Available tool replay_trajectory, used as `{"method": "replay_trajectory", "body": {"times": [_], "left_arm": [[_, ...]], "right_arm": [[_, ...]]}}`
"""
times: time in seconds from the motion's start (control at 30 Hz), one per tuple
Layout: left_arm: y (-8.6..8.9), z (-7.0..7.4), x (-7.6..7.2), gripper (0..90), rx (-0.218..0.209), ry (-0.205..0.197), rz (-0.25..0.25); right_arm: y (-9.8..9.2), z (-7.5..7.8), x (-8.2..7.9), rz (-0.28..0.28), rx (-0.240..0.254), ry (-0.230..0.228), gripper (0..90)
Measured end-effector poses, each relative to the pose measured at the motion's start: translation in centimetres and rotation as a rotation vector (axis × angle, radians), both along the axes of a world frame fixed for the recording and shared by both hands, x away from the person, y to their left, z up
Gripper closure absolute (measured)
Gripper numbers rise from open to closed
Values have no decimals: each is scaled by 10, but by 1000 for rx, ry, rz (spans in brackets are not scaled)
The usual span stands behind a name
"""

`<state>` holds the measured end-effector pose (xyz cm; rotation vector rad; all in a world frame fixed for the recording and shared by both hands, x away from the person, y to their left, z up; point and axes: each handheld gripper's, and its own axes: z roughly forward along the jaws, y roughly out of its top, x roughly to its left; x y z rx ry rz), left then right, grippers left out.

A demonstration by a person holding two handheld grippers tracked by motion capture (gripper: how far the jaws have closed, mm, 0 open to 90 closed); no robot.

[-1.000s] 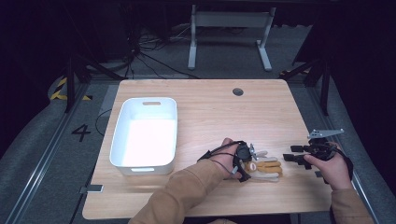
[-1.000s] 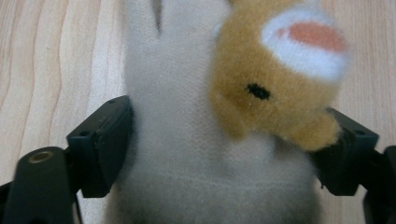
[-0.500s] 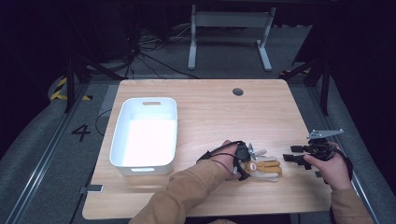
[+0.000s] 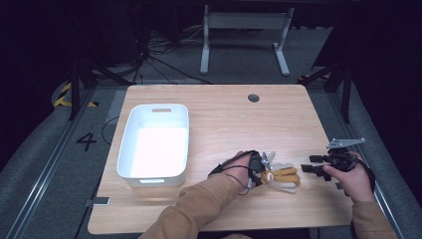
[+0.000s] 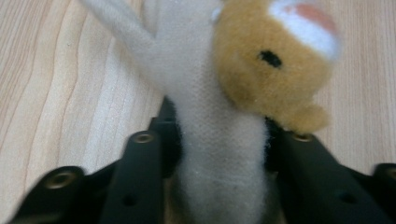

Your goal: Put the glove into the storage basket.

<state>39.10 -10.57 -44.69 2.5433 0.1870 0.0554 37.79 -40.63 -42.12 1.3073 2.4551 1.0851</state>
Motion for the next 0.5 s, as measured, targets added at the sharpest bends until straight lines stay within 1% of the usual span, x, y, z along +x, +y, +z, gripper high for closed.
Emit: {"method": "replay_trajectory", "body": {"times": [0.1,0.17,0.2,0.23,0.27,0.37,0.4,0.43,0.47,0.5], "left_arm": [[0,0,0,734,1,18,19],[2,0,1,742,-10,37,33],[2,0,1,745,-10,37,33],[3,-1,3,746,-23,46,38],[3,-1,3,748,-26,48,42],[2,0,2,754,-25,48,57],[2,0,2,755,-23,52,68],[1,1,2,758,-16,63,78],[1,1,3,759,-18,72,92],[1,1,3,759,-18,72,92]], "right_arm": [[0,0,0,-2,0,-4,350],[0,1,0,-3,1,-6,351],[0,1,0,-3,1,-6,351],[0,1,0,-3,2,-7,351],[0,1,0,-3,2,-6,351],[-1,0,0,-2,3,-4,351],[-1,0,0,-3,5,-4,351],[-1,0,0,-3,5,-4,351],[-1,0,0,-3,5,-4,351],[-2,0,0,-5,7,-5,352]]}}
